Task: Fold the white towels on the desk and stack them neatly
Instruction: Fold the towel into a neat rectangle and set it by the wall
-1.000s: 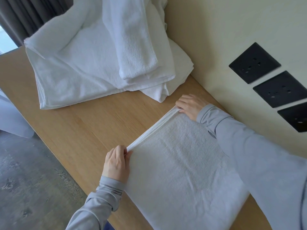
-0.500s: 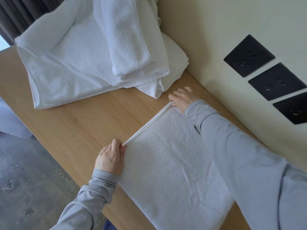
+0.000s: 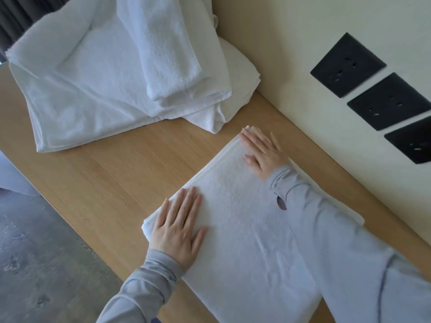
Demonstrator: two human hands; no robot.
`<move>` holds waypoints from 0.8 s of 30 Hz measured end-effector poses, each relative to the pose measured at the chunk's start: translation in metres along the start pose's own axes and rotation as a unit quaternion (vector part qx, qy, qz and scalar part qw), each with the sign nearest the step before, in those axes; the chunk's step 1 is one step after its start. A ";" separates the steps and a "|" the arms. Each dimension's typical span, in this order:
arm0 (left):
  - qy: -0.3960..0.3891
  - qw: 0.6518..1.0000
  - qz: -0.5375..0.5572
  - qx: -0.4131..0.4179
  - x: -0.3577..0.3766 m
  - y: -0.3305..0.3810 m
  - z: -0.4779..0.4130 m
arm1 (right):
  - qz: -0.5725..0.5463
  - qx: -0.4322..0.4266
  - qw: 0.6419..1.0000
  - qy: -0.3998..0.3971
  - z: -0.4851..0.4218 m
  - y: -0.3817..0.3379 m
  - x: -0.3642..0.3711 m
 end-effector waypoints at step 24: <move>0.046 0.997 0.004 -0.069 -0.012 0.037 0.015 | -0.019 0.092 0.990 0.101 0.155 -0.022 -0.007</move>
Point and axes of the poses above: each hand's wrist, its own z-axis away from the middle knuckle, its own x-axis out of the palm, y = z × x, the point moved 10 cm from there along -z, towards the middle knuckle, and after that the axes turned 8 degrees about -x, right-handed, at the moved point
